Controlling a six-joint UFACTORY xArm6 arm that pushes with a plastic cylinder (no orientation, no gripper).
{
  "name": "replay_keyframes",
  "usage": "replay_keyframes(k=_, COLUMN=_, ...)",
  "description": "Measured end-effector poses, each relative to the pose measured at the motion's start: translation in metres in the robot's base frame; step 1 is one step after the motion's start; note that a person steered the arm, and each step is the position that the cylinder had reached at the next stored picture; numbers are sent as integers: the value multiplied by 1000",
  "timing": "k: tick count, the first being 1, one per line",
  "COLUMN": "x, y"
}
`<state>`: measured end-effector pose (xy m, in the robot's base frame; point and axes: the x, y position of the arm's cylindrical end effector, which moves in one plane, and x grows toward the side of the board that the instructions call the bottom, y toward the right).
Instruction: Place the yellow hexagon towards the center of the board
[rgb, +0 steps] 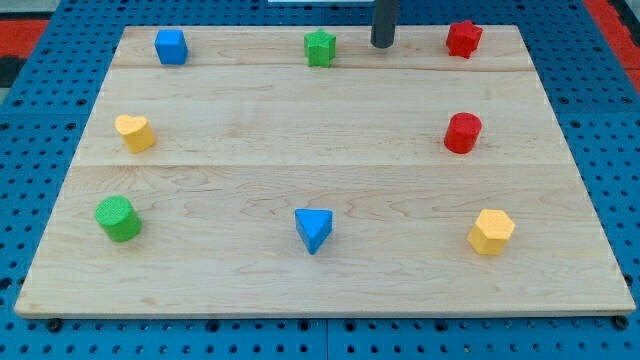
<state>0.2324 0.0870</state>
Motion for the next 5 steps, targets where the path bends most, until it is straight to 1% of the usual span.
replay_keyframes(k=1, x=57, y=-16)
replay_keyframes(k=2, x=125, y=-99)
replay_keyframes(k=3, x=202, y=-80)
replay_keyframes(k=4, x=219, y=15)
replay_keyframes(k=5, x=227, y=96)
